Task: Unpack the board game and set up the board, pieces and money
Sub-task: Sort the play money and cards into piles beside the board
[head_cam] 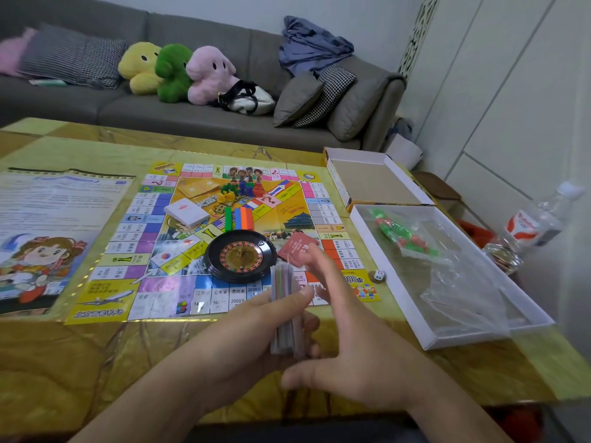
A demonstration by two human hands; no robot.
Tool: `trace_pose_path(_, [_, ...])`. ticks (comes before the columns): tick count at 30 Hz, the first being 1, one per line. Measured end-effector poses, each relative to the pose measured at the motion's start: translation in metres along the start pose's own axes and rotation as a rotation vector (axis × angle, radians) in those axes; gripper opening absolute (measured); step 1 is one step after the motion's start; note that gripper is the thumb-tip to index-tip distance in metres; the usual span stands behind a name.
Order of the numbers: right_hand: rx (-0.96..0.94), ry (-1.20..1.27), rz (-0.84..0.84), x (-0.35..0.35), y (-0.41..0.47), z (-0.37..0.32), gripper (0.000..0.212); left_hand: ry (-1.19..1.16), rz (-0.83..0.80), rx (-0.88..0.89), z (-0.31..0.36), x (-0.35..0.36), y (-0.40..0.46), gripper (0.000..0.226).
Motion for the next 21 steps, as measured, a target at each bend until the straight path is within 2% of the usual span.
trace_pose_path(2, [0.054,-0.008,-0.009,0.007,0.000,-0.001,0.133,0.008,-0.023,-0.012,-0.001,0.002,-0.002,0.043])
trace_pose_path(7, [-0.033,-0.034,0.129,0.004,0.001,-0.005,0.101,-0.002,-0.052,-0.013,-0.002,0.002,-0.001,0.056])
trace_pose_path(11, [-0.045,0.059,0.064,0.009,-0.002,-0.011,0.107,0.055,-0.079,-0.037,-0.006,0.002,-0.001,0.059])
trace_pose_path(14, [-0.098,-0.013,0.133,0.003,0.000,-0.015,0.094,0.021,-0.089,-0.049,-0.006,0.002,-0.001,0.055])
trace_pose_path(19, [-0.070,0.036,0.081,0.005,0.001,-0.016,0.104,0.054,-0.160,-0.049,-0.007,0.001,0.000,0.056])
trace_pose_path(21, [-0.097,0.018,0.100,0.004,0.001,-0.019,0.097,0.069,-0.193,-0.043,-0.008,0.001,0.001,0.056])
Point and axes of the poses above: each hand's wrist, its own y-axis towards the middle knuckle, its own x-axis out of the palm, z = x × y, the point moved 7 cm from there along y, towards the middle knuckle, and after that the axes turned 14 degrees about z, right-handed, at the moved point
